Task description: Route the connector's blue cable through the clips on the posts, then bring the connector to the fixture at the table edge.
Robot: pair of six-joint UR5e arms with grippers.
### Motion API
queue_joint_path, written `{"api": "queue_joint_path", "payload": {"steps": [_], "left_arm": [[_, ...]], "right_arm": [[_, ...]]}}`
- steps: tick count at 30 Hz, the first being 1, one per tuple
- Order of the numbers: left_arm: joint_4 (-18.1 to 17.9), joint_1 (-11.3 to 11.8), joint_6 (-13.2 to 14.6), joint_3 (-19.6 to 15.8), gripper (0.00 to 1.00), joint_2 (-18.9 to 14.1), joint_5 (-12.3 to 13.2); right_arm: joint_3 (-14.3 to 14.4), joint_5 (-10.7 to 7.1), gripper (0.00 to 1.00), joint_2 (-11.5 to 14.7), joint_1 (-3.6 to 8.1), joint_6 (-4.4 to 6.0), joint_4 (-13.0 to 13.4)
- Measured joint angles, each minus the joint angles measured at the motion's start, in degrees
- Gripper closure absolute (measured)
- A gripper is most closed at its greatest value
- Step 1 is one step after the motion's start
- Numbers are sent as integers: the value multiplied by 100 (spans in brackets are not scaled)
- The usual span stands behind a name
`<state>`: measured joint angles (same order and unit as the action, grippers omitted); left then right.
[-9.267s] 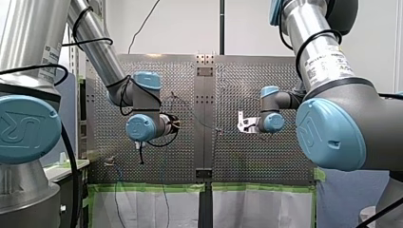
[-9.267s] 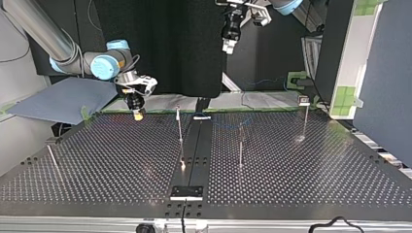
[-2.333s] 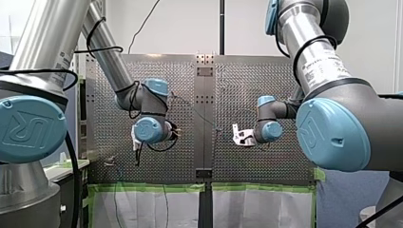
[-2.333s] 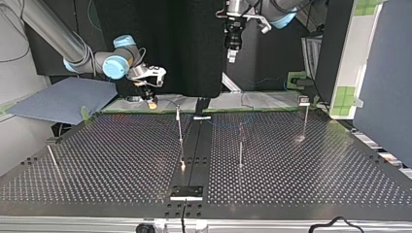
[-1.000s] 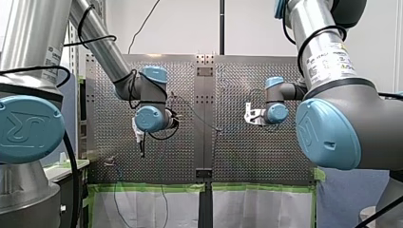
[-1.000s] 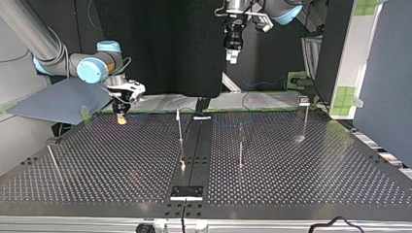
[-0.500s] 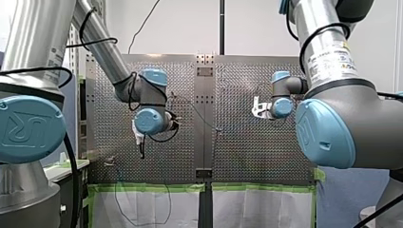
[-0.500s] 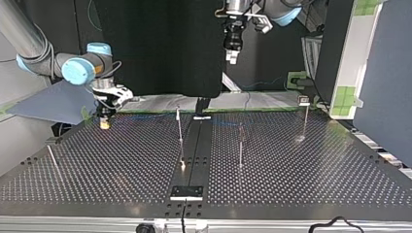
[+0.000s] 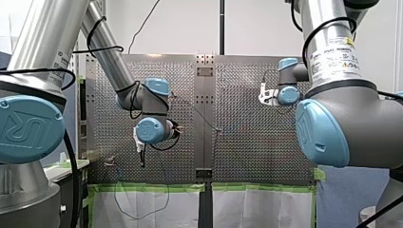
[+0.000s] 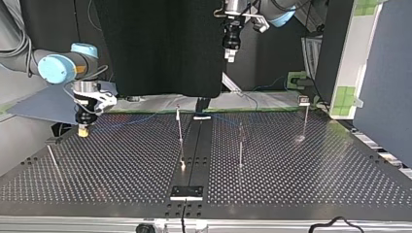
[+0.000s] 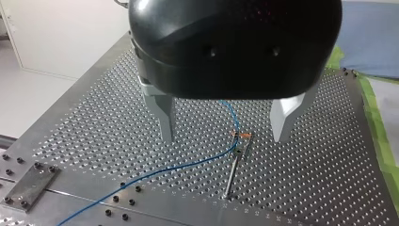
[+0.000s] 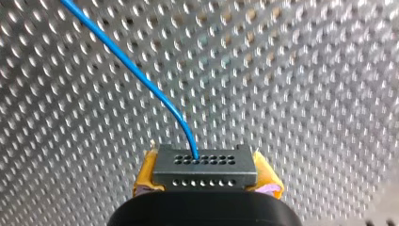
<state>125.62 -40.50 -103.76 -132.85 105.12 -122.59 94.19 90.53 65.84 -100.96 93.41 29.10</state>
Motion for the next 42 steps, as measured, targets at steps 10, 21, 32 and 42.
{"api": "queue_joint_path", "payload": {"steps": [10,21,32,42], "left_arm": [[-12,13,-3,-18,0,2,2],[40,45,-3,-16,0,0,-22],[111,61,9,-15,0,2,-39],[158,67,11,-15,0,2,-91]], "right_arm": [[2,241,100,-3,488,-52,-148],[-115,-267,100,2,735,-232,-249],[-382,-835,100,5,813,-442,-632],[-485,-1078,100,5,993,-454,-770]]}}
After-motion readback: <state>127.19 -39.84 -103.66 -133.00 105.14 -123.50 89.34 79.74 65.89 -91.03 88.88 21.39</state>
